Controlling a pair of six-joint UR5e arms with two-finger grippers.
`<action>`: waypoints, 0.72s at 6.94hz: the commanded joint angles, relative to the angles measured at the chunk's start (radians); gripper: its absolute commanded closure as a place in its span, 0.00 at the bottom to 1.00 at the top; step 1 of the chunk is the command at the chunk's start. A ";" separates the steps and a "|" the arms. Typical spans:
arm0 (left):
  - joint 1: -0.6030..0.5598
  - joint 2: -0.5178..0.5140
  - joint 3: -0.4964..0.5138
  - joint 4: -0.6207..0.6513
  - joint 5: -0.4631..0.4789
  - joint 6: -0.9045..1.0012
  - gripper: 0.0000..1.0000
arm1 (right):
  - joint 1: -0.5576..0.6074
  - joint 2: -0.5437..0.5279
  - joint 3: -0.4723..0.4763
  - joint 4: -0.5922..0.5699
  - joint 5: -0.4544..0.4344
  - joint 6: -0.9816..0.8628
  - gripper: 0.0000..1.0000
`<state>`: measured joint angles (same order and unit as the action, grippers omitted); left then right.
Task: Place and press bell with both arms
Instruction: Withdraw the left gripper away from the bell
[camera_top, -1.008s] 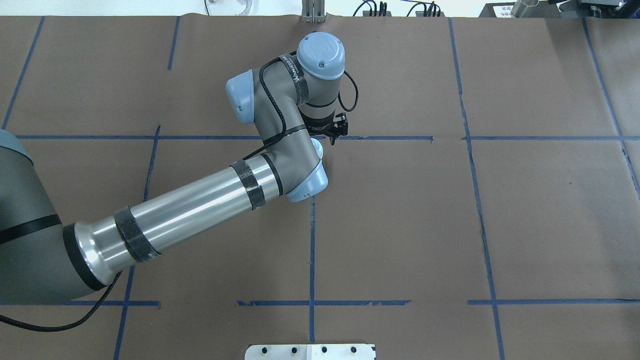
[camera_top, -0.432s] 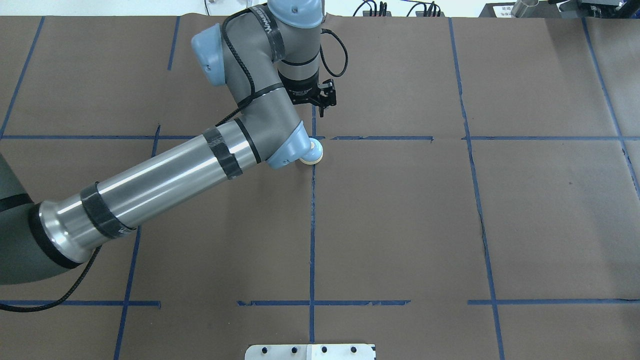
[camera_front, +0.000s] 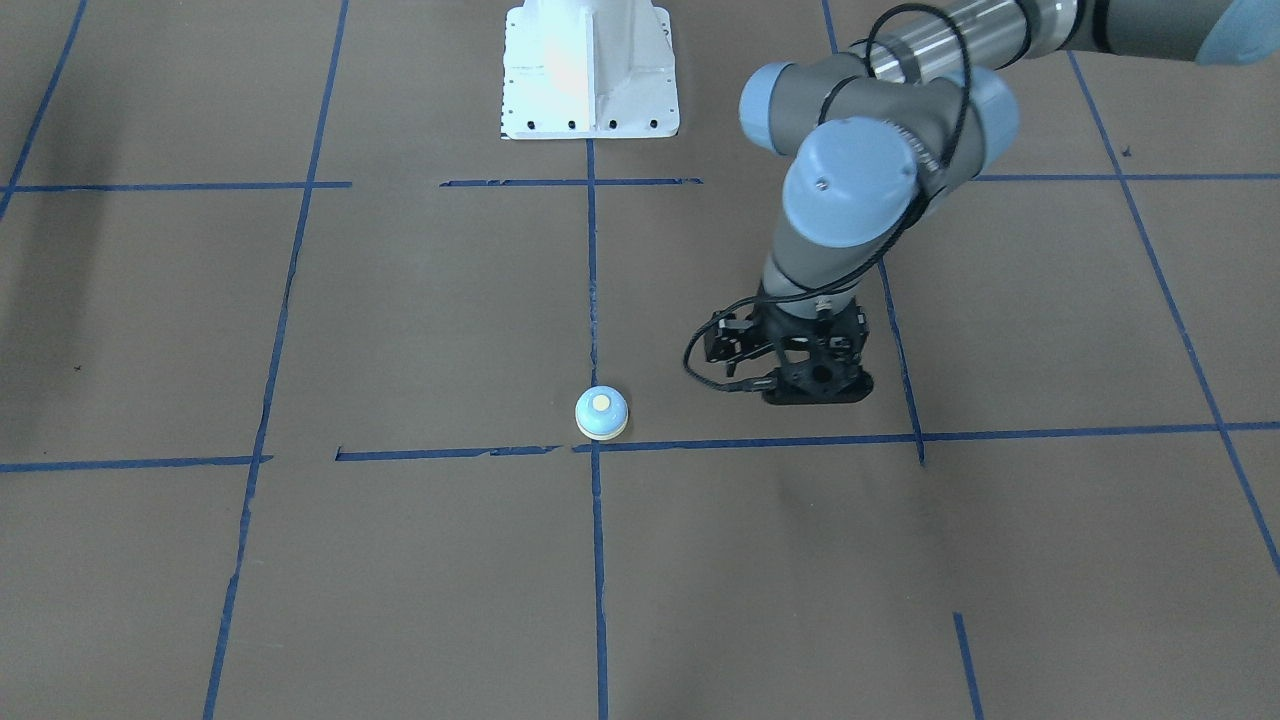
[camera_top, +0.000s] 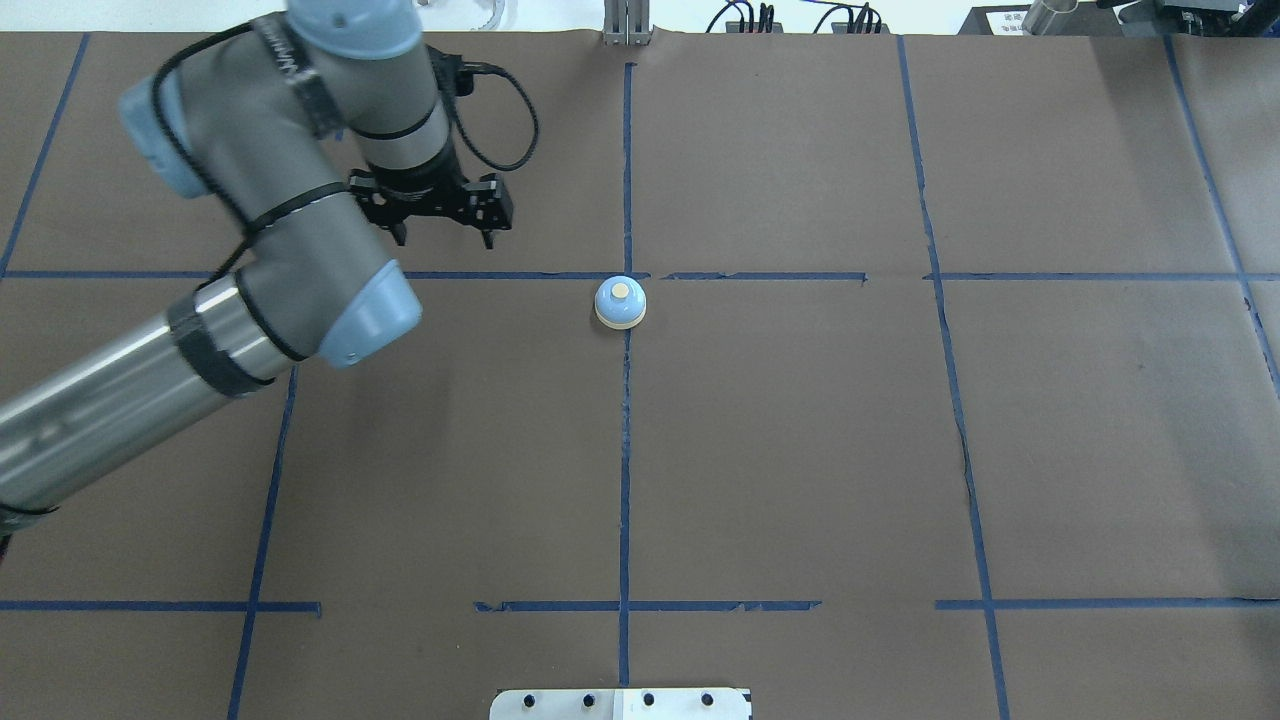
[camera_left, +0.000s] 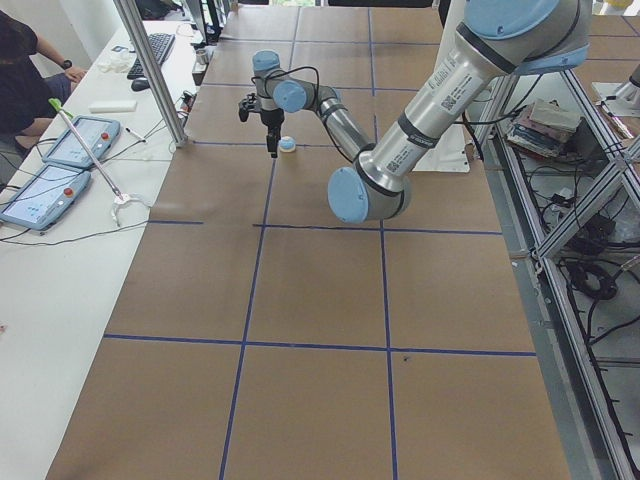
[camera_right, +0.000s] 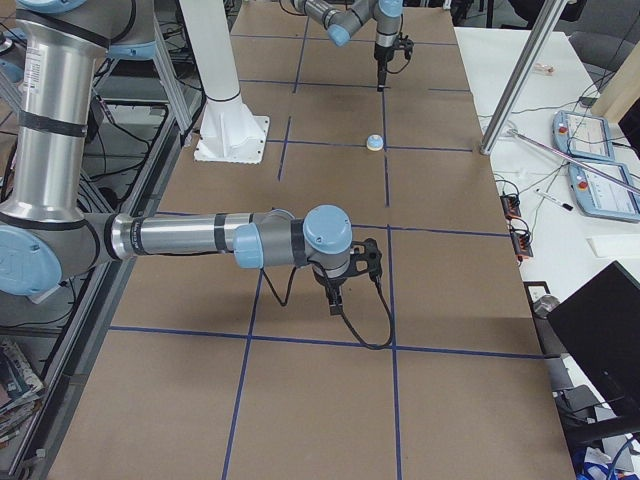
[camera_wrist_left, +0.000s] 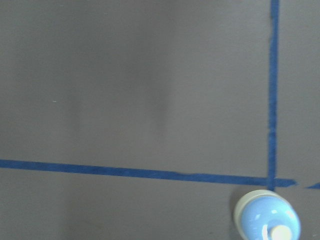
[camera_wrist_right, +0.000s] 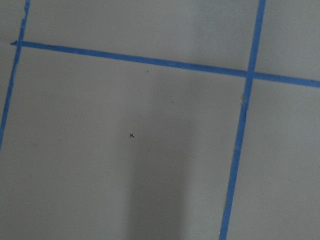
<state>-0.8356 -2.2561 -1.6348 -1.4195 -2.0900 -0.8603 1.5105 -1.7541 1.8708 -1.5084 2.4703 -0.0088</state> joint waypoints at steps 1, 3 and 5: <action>-0.139 0.233 -0.222 0.069 -0.053 0.285 0.00 | -0.111 0.102 0.017 0.020 -0.065 0.087 0.00; -0.317 0.398 -0.246 0.070 -0.123 0.618 0.00 | -0.215 0.192 0.019 0.022 -0.125 0.194 0.00; -0.468 0.541 -0.225 0.067 -0.121 0.799 0.00 | -0.321 0.312 -0.001 0.008 -0.125 0.243 0.00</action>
<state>-1.2161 -1.7975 -1.8701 -1.3516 -2.2081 -0.1560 1.2506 -1.5144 1.8832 -1.4936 2.3484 0.1956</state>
